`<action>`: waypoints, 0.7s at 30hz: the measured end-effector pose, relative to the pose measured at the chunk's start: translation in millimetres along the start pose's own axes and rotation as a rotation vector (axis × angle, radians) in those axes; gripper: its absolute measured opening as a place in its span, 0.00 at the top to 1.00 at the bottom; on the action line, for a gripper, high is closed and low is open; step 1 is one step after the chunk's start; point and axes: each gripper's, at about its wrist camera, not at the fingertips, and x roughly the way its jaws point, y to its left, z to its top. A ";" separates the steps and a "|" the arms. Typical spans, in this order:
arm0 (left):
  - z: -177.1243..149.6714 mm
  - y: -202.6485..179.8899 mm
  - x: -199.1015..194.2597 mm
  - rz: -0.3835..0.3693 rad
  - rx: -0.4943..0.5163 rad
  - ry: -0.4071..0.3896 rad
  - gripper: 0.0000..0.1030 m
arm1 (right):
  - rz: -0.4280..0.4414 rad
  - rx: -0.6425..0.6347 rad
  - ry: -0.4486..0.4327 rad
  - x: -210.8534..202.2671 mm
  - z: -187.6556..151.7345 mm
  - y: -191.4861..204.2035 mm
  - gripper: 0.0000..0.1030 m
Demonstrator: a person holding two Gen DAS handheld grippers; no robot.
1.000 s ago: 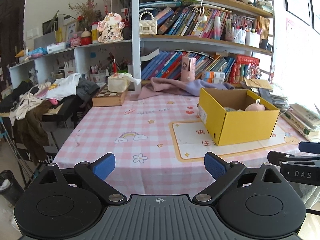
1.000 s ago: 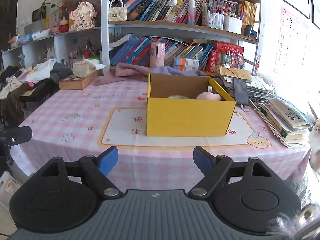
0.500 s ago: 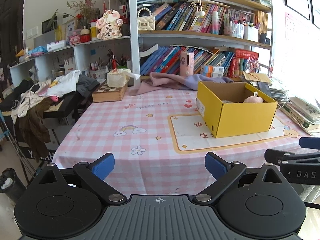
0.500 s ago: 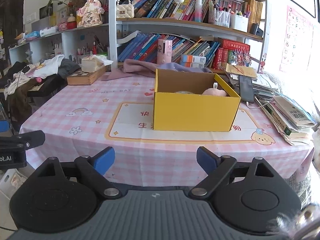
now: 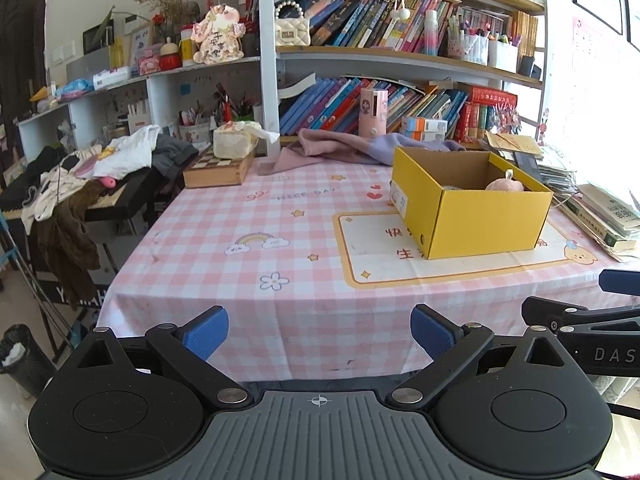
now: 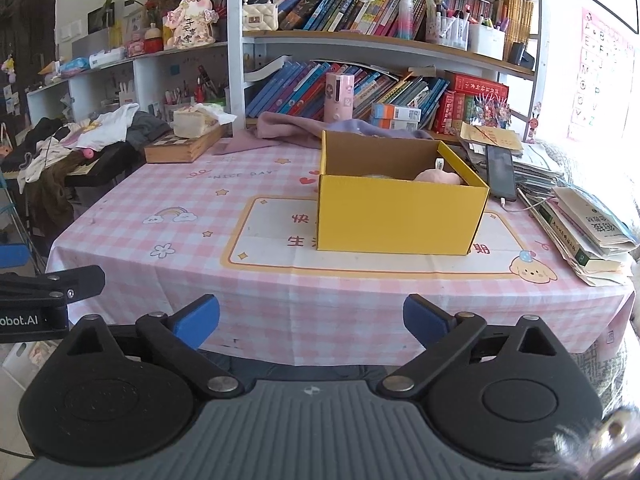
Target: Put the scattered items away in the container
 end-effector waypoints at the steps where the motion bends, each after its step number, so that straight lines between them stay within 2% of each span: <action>1: -0.5 0.5 0.1 0.000 -0.003 0.005 0.04 | 0.001 -0.001 0.002 0.0 -0.2 0.7 0.03; 21: -2.9 -3.5 9.3 -0.009 0.025 0.068 0.04 | -0.013 0.020 0.076 9.1 -3.0 -0.5 0.02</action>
